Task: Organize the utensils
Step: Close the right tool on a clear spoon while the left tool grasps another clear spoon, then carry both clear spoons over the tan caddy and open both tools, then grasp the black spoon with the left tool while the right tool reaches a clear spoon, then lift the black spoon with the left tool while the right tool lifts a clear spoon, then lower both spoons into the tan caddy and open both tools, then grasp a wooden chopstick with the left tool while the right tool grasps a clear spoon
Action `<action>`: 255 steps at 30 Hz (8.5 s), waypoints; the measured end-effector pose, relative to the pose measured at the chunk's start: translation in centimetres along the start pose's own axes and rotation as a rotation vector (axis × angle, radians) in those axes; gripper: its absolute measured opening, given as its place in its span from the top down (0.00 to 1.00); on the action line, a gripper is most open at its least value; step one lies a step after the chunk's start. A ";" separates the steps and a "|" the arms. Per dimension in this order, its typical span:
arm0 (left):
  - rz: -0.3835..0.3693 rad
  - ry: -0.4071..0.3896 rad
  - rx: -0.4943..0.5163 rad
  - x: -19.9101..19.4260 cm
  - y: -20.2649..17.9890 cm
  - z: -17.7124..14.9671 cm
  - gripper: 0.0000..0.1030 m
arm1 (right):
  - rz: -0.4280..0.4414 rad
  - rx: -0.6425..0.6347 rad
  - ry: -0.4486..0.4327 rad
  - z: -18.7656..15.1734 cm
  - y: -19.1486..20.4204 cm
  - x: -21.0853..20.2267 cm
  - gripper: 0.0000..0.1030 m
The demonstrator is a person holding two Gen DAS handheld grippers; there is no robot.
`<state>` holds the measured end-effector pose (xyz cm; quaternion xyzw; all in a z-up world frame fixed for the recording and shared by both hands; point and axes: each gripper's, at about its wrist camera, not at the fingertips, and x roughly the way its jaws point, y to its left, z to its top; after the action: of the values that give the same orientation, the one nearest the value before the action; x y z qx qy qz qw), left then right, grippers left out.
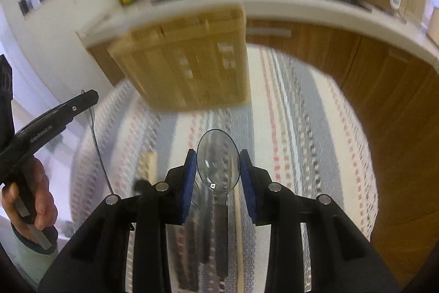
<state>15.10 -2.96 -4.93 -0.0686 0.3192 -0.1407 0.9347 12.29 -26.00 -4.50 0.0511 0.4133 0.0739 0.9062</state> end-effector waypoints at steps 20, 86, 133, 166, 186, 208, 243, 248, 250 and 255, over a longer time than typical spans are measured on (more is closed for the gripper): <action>0.084 -0.377 -0.006 1.7 -0.3 14.1 0.71 | -0.041 0.140 -0.570 16.5 -1.5 0.3 0.72; 0.041 0.439 0.117 6.5 -2.6 -11.7 0.78 | 0.057 0.126 0.136 -5.0 -2.3 4.1 0.56; 0.151 0.493 -0.004 7.6 3.4 -8.6 0.66 | -0.136 -0.080 0.401 -2.1 6.4 16.0 0.71; 0.094 -0.465 0.059 -1.8 -2.2 11.4 0.66 | -0.109 0.052 -0.584 13.7 1.9 -1.0 0.72; 0.049 -0.440 0.071 6.5 0.2 8.4 0.65 | -0.160 0.006 -0.562 11.9 0.0 7.2 0.71; -0.081 -0.044 0.029 -0.4 2.3 0.6 0.55 | -0.035 -0.003 -0.184 1.8 0.9 1.3 0.67; -0.013 0.488 0.168 8.6 0.4 -9.4 0.69 | -0.110 -0.205 0.438 -6.6 7.5 12.1 0.67; 0.010 0.509 0.216 10.1 -0.7 -8.4 0.68 | -0.101 -0.190 0.439 -6.2 6.6 11.7 0.67; 0.025 0.524 0.251 10.8 -1.5 -8.1 0.67 | -0.105 -0.188 0.438 -6.2 6.0 11.5 0.67; 0.066 0.546 0.322 12.2 -3.4 -7.6 0.71 | -0.112 -0.187 0.453 -5.7 6.0 11.8 0.67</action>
<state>18.91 -10.21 -17.17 0.1309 0.5341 -0.1722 0.8173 15.05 -17.80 -16.03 -0.0736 0.5994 0.0711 0.7939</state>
